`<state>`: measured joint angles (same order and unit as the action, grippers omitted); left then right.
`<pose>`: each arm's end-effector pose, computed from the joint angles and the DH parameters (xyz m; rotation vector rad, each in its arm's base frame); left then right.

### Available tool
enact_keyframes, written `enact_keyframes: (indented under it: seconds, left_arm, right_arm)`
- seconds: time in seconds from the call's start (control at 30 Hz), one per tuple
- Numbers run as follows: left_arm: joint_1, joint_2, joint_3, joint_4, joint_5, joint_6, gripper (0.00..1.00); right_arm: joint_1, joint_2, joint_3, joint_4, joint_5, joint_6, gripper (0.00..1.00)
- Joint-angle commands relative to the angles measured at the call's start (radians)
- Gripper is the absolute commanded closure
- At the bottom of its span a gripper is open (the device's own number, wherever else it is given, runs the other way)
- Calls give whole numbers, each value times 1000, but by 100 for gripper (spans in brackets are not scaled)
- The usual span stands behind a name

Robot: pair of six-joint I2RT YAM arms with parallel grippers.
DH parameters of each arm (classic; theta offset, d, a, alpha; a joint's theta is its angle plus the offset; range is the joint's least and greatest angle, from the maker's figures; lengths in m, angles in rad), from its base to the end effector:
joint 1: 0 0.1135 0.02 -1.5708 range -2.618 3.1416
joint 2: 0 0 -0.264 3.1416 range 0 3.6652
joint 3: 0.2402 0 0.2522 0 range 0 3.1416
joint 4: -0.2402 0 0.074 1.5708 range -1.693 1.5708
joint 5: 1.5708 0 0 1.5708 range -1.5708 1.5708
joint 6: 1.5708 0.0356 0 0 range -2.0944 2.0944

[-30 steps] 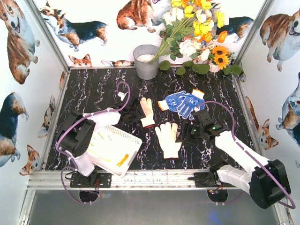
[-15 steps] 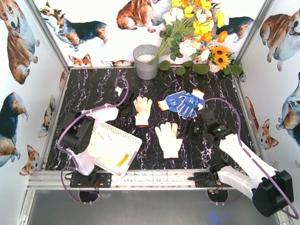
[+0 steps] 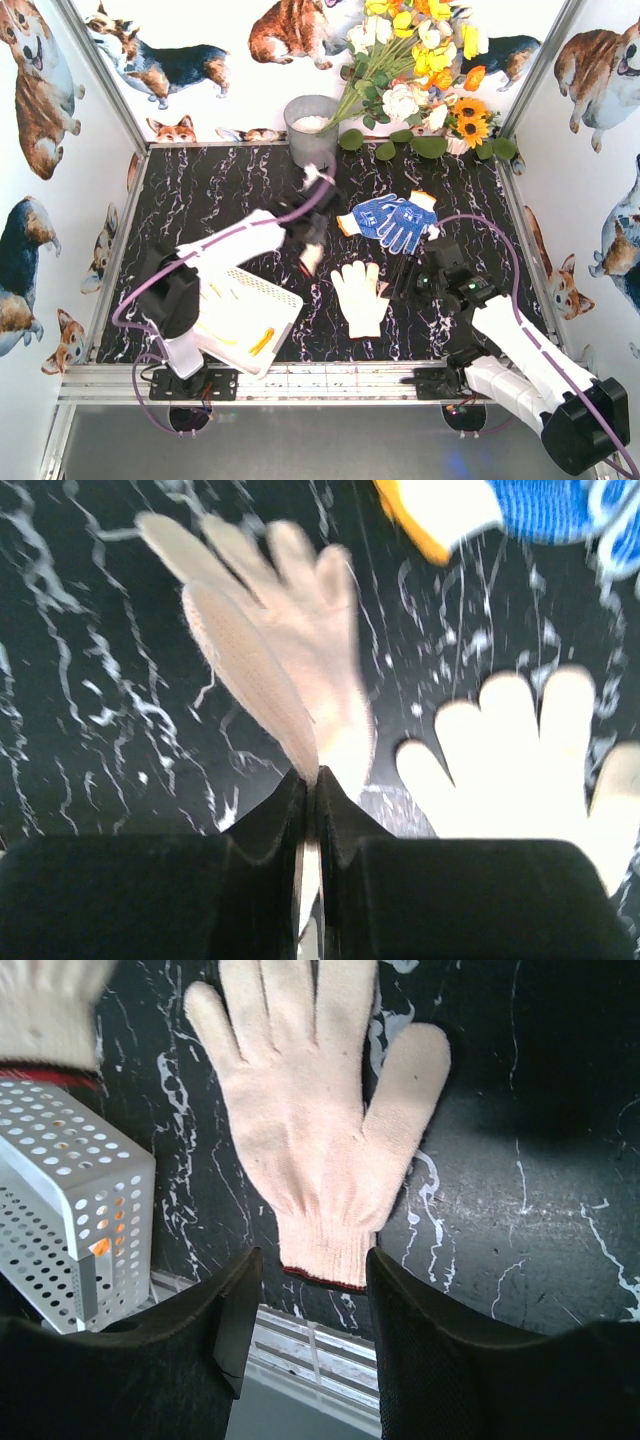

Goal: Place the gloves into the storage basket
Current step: Pick up the glove from the center of the board, then turn over the glove at the center of the board.

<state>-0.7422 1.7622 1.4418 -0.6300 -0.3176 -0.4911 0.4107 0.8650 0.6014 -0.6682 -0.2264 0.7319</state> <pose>0.2907 -0.2516 0.2647 0.1825 2.4522 -0.1344 0.1487 0.0735 0.2213 0.3230 2.6125 0.7221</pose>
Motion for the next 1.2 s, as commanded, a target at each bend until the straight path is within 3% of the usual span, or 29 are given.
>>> enact_keyframes:
  seconds: [0.0, 0.27, 0.43, 0.9, 1.17]
  left_arm:
    - [-80, 67, 27, -133, -58, 16, 100]
    - [-200, 138, 64, -79, 40, -24, 100]
    - [-239, 166, 101, -71, 32, -45, 100]
    - [-173, 89, 219, -398, -473, 112, 100]
    - [-267, 271, 274, -365, -410, 111, 100]
  right_arm:
    - [-4, -7, -12, 64, 28, 19, 52]
    - [-5, -46, -13, 37, 107, 38, 50]
    - [-6, -64, -7, 16, 132, 40, 50]
    - [-6, -94, -3, 8, 150, 45, 49]
    - [-6, -93, -11, 22, 147, 53, 49]
